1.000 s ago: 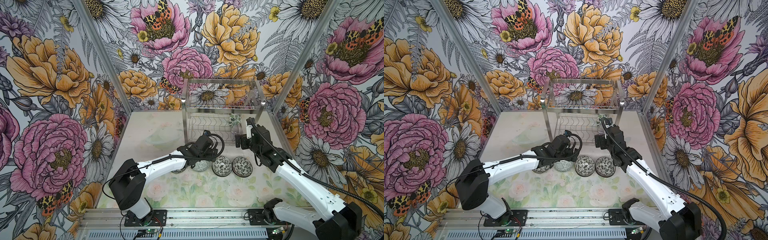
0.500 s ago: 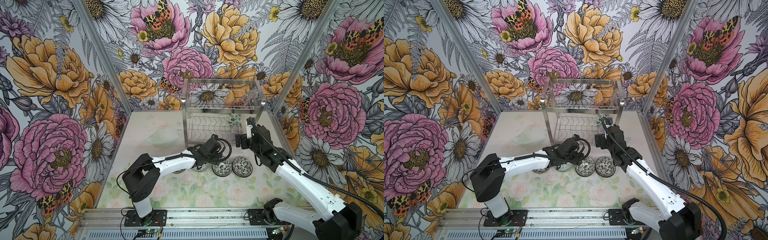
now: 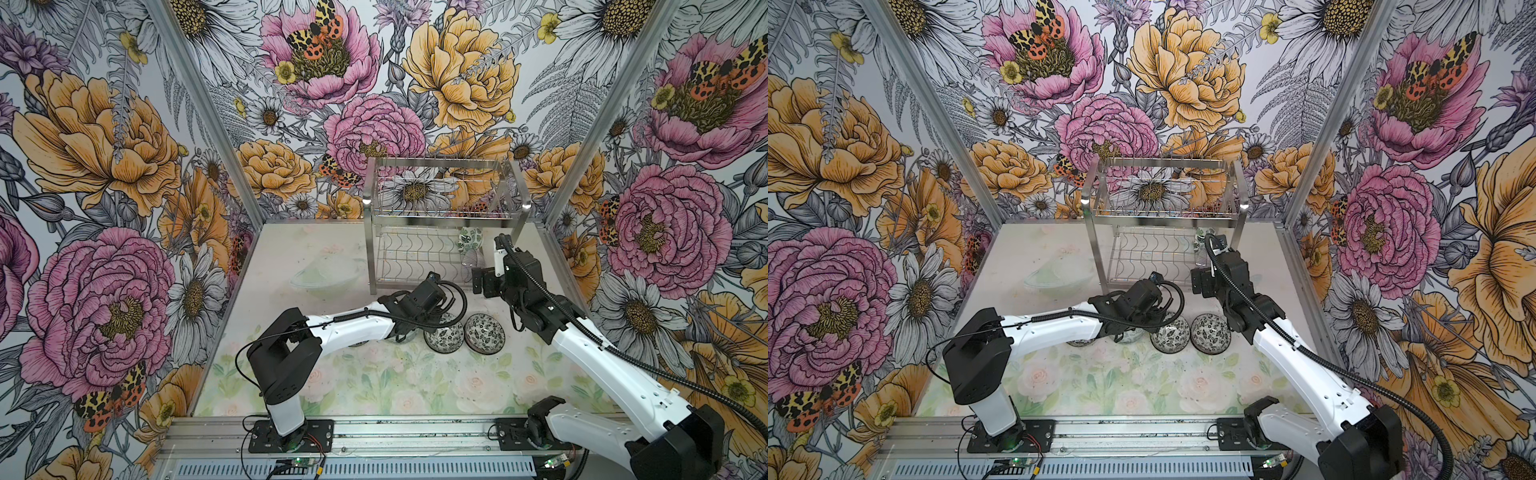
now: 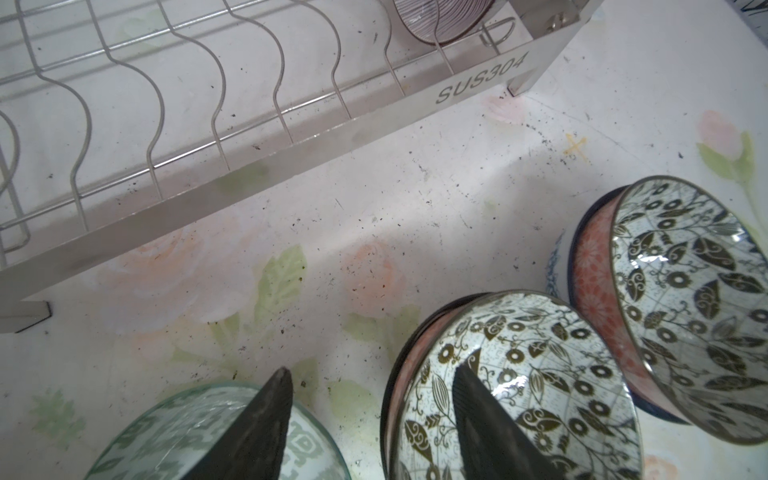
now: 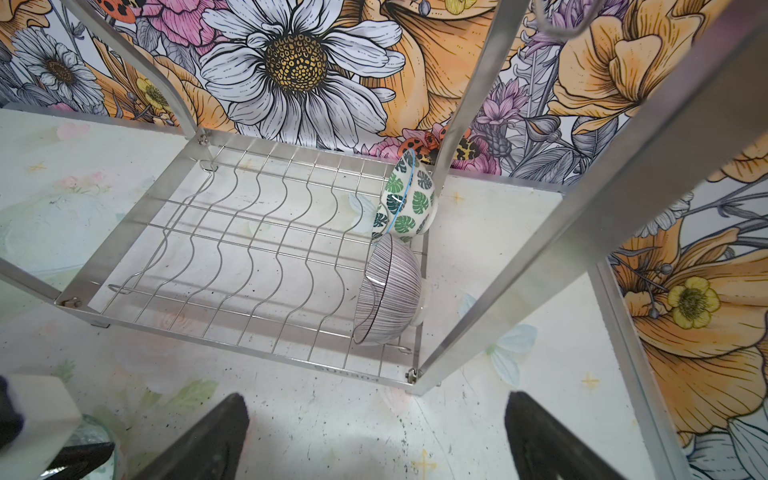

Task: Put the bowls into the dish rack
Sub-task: 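Lower the left gripper onto the rim of the pink-exterior black-leaf bowl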

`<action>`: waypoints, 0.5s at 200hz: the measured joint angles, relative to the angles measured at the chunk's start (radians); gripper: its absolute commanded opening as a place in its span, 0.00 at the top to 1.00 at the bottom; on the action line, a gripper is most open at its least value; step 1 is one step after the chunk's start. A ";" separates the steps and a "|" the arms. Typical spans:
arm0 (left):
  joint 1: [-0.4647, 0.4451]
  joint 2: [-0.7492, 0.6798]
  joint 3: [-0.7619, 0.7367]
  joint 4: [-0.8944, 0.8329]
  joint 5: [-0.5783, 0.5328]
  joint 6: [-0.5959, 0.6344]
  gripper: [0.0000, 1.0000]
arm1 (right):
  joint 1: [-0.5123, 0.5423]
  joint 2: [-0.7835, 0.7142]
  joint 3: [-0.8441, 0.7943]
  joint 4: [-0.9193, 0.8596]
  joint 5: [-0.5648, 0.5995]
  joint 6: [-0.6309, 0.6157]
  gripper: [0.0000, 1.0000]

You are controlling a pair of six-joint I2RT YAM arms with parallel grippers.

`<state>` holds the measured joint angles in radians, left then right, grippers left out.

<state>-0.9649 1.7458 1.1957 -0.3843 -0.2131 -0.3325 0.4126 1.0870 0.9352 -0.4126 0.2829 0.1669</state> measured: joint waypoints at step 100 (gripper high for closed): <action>-0.002 0.000 -0.020 -0.004 0.059 0.002 0.53 | -0.001 0.000 0.000 0.000 0.000 0.001 0.02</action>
<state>-0.9668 1.7458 1.1759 -0.3882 -0.1539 -0.3302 0.4114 1.0870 0.9352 -0.4126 0.2825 0.1677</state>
